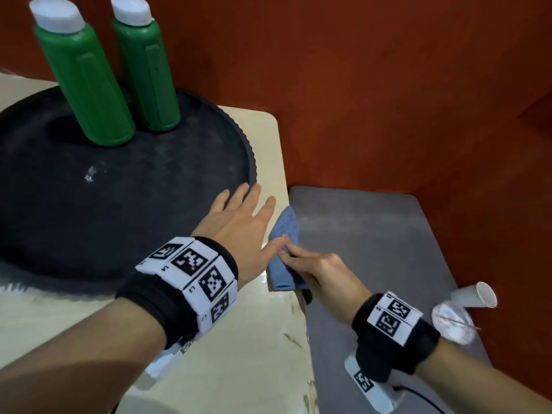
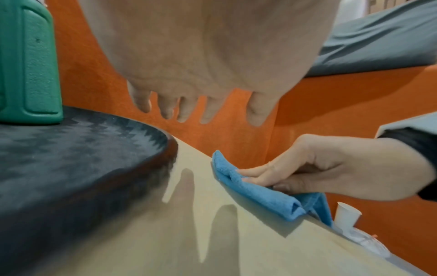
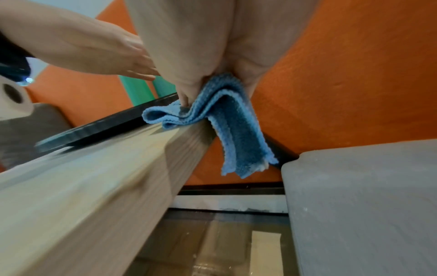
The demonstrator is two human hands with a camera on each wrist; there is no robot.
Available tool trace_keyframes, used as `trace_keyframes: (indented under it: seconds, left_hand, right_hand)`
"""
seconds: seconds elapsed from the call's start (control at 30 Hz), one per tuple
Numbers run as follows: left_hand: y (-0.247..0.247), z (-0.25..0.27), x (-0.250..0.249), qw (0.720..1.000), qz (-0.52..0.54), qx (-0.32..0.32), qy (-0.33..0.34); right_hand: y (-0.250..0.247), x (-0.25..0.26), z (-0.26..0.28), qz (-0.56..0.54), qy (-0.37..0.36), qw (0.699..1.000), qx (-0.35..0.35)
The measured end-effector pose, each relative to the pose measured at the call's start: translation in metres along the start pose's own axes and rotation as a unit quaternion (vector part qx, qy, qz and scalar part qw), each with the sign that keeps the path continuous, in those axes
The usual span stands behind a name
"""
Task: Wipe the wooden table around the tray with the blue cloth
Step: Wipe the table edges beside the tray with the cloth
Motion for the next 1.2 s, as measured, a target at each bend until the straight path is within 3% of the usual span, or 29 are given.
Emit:
trace_keyframes:
  seconds: [0.13, 0.3, 0.47, 0.7, 0.93, 1.13, 1.2]
  left_hand:
    - [0.018, 0.041, -0.03, 1.0, -0.007, 0.012, -0.011]
    - [0.04, 0.076, -0.046, 0.997, 0.017, 0.075, -0.027]
    - [0.056, 0.079, -0.041, 0.989, 0.074, 0.108, -0.073]
    - [0.067, 0.084, -0.034, 0.99, 0.089, 0.092, -0.06]
    - [0.055, 0.093, -0.031, 0.993, 0.081, 0.067, -0.054]
    - [0.056, 0.108, -0.033, 0.989, 0.097, 0.104, -0.045]
    - [0.056, 0.112, -0.031, 0.989, 0.093, 0.111, -0.037]
  right_hand:
    - [0.019, 0.008, 0.05, 0.063, -0.024, 0.998, 0.006]
    - [0.006, 0.005, 0.037, 0.109, -0.06, 0.992, 0.026]
    - [-0.009, 0.013, 0.004, 0.106, -0.008, 0.994, 0.031]
    - [0.01, 0.026, 0.078, 0.014, -0.011, 0.999, 0.033]
    - [0.003, 0.029, 0.058, 0.01, 0.013, 1.0, 0.006]
    - [0.016, 0.043, 0.103, 0.019, 0.033, 0.999, 0.019]
    - [0.013, 0.048, 0.103, -0.001, 0.07, 0.998, 0.006]
Point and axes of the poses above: each hand's wrist, its own z-axis away from the middle knuckle, its own y-axis out of the palm, x = y × z, the point moved 5 cm from there along -z, towards the middle knuckle, and after that the axes turned 4 degrees about -x, right-handed, at the moved point
